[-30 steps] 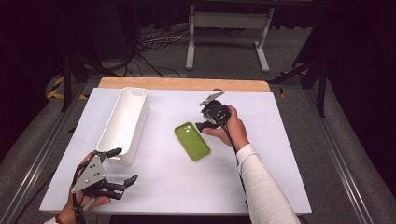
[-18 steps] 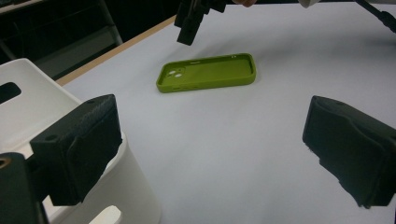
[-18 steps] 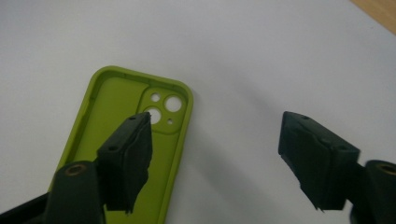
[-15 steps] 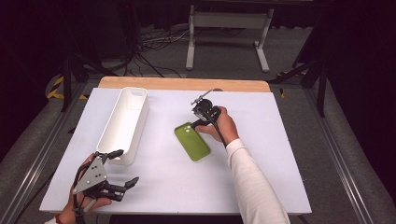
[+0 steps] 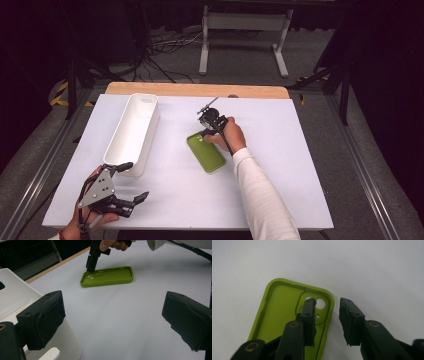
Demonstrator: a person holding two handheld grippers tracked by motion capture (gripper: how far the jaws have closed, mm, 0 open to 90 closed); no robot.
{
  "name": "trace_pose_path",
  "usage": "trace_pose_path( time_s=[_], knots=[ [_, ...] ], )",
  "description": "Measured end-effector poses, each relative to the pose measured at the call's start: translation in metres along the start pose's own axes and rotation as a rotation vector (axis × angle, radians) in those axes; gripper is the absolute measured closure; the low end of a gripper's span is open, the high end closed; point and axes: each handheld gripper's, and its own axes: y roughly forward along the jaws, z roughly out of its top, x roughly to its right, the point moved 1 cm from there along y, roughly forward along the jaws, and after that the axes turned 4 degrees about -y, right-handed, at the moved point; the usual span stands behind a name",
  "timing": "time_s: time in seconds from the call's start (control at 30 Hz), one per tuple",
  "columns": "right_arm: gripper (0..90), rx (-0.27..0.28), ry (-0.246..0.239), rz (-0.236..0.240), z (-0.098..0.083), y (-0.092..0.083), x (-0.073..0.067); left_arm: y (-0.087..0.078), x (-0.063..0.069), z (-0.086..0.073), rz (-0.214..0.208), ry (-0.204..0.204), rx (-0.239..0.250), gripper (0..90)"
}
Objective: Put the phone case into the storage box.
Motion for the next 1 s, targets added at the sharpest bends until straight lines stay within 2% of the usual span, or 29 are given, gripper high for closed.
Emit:
trace_pose_path(
  time_s=[0.23, 0.53, 0.77, 1.0],
  knots=[
    [75.8, -0.029, -0.003, -0.024, 0.002, 0.006, 0.002, 0.000, 0.001, 0.000, -0.012, 0.007, -0.007, 5.3],
    [83.2, -0.055, 0.015, -0.002, 0.003, 0.009, 0.004, 0.002, 0.002, 0.000, -0.027, 0.004, -0.012, 5.3],
    [86.2, -0.097, 0.050, -0.030, 0.006, 0.011, 0.003, 0.004, 0.002, -0.001, -0.048, 0.003, -0.030, 5.3],
    [87.9, -0.113, 0.052, -0.063, 0.008, 0.012, -0.002, 0.006, 0.003, -0.001, -0.062, 0.001, -0.036, 5.3]
  ],
)
